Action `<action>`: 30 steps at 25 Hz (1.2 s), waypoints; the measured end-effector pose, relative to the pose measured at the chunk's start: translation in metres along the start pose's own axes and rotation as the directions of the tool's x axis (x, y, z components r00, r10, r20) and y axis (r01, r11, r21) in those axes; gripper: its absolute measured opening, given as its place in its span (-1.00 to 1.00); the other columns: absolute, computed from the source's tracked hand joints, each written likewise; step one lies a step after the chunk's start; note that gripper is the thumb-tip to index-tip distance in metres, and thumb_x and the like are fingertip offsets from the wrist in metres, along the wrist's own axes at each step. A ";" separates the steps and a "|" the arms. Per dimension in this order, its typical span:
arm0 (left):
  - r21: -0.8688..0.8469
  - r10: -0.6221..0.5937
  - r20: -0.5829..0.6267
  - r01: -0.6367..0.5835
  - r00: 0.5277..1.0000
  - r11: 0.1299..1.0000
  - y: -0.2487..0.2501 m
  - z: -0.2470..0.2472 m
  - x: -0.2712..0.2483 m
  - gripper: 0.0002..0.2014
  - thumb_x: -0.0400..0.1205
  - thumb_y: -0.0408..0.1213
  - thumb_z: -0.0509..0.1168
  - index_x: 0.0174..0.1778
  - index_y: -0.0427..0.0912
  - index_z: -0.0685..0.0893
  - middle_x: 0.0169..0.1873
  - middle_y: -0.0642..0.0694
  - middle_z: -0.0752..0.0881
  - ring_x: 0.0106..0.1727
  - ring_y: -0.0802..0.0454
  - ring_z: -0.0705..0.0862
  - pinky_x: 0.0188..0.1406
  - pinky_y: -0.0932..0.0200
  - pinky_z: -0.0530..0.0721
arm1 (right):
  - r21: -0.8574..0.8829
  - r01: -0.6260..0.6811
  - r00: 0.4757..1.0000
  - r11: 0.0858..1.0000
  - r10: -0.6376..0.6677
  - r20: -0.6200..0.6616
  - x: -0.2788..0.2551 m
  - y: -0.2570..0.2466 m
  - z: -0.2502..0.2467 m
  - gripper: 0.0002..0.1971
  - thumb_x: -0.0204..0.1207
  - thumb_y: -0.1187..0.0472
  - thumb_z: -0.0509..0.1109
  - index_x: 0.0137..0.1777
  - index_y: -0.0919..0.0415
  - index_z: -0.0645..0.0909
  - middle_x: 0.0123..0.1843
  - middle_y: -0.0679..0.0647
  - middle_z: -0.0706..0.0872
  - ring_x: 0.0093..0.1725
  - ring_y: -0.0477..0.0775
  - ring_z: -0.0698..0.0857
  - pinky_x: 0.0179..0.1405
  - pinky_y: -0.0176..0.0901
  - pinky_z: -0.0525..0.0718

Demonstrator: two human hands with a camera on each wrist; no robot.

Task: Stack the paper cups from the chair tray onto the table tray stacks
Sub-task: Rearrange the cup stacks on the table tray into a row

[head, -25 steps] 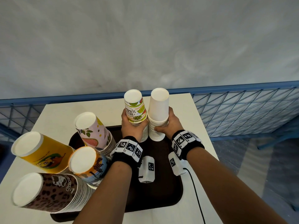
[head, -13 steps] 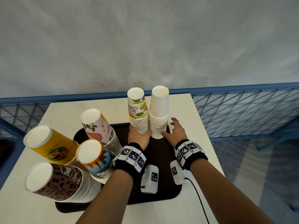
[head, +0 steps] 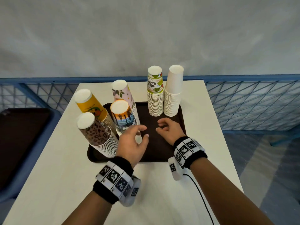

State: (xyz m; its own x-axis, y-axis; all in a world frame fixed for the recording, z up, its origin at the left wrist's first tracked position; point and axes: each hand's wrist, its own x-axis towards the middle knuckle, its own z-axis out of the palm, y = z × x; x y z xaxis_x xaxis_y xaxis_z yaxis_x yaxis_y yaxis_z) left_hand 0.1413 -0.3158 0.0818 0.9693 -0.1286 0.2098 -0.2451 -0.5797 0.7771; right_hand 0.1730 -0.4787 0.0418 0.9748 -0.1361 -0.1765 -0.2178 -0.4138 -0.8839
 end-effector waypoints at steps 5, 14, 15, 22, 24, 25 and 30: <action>0.097 0.205 -0.400 -0.182 0.893 0.979 -0.019 -0.065 -0.020 -0.86 0.46 -0.20 0.29 -0.12 -0.13 0.57 -0.19 -0.01 0.61 -0.12 0.07 0.55 -0.12 0.33 0.46 | -0.011 0.160 0.987 0.987 -0.160 0.011 -0.019 -0.049 0.038 -0.35 0.35 0.13 0.54 0.42 0.18 0.40 0.29 0.04 0.53 0.23 -0.07 0.50 0.29 -0.21 0.51; -0.089 -0.177 -0.357 0.155 0.917 0.984 -0.071 -0.108 0.011 -0.16 0.24 -0.24 0.61 0.37 -0.31 0.32 0.27 -0.31 0.41 0.31 -0.20 0.44 0.36 -0.07 0.46 | 0.116 0.059 0.988 0.991 -0.042 -0.146 -0.015 -0.071 0.100 0.00 0.07 0.20 0.69 0.50 0.15 0.22 0.45 0.14 0.48 0.44 0.09 0.49 0.49 0.08 0.46; -0.123 -0.204 -0.307 0.174 0.930 0.977 -0.075 -0.107 0.014 -0.14 0.24 -0.22 0.61 0.40 -0.26 0.31 0.30 -0.27 0.41 0.33 -0.16 0.45 0.38 -0.08 0.47 | 0.122 0.040 0.987 0.992 -0.020 -0.158 -0.015 -0.071 0.104 -0.02 0.09 0.23 0.68 0.50 0.15 0.22 0.44 0.14 0.50 0.43 0.09 0.51 0.49 0.07 0.47; -0.282 -0.337 0.036 0.333 0.941 0.900 -0.091 -0.092 0.019 -0.26 0.34 -0.17 0.56 0.41 -0.10 0.39 0.29 -0.08 0.63 0.30 0.00 0.58 0.25 0.20 0.50 | 0.057 0.051 0.963 0.997 -0.034 -0.266 -0.017 -0.070 0.112 -0.17 0.18 0.33 0.63 0.44 0.20 0.31 0.37 0.16 0.54 0.37 0.09 0.55 0.42 -0.07 0.51; -0.318 -0.362 0.065 0.363 0.930 0.876 -0.090 -0.085 0.018 -0.26 0.34 -0.16 0.56 0.41 -0.05 0.38 0.23 -0.02 0.64 0.29 0.01 0.59 0.22 0.22 0.48 | 0.042 0.049 0.956 0.998 -0.035 -0.292 -0.018 -0.066 0.107 -0.17 0.18 0.32 0.63 0.44 0.20 0.31 0.36 0.18 0.54 0.37 0.11 0.55 0.41 -0.08 0.51; -0.331 -0.360 0.071 0.362 0.930 0.871 -0.088 -0.080 0.018 -0.27 0.34 -0.16 0.56 0.40 -0.03 0.39 0.21 0.00 0.64 0.29 0.02 0.59 0.23 0.22 0.48 | 0.040 0.042 0.953 0.998 -0.028 -0.303 -0.019 -0.063 0.103 -0.17 0.18 0.32 0.64 0.44 0.20 0.31 0.36 0.19 0.54 0.37 0.11 0.55 0.41 -0.10 0.51; -0.314 -0.280 0.170 0.322 0.945 0.893 -0.063 -0.046 0.020 -0.26 0.36 -0.20 0.55 0.43 -0.07 0.36 0.29 -0.04 0.61 0.30 0.06 0.55 0.24 0.25 0.44 | 0.053 0.006 0.934 0.999 0.014 -0.357 -0.023 -0.042 0.071 -0.15 0.17 0.30 0.64 0.45 0.18 0.31 0.35 0.19 0.56 0.36 0.12 0.57 0.42 0.03 0.53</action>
State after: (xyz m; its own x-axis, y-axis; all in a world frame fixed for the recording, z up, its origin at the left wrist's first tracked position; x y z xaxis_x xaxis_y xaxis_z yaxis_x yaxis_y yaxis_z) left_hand 0.1753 -0.2453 0.0644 0.9880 -0.0961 -0.1208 0.0861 -0.3069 0.9478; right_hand 0.1631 -0.3939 0.0526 0.8906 -0.4543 -0.0222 -0.2095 -0.3664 -0.9066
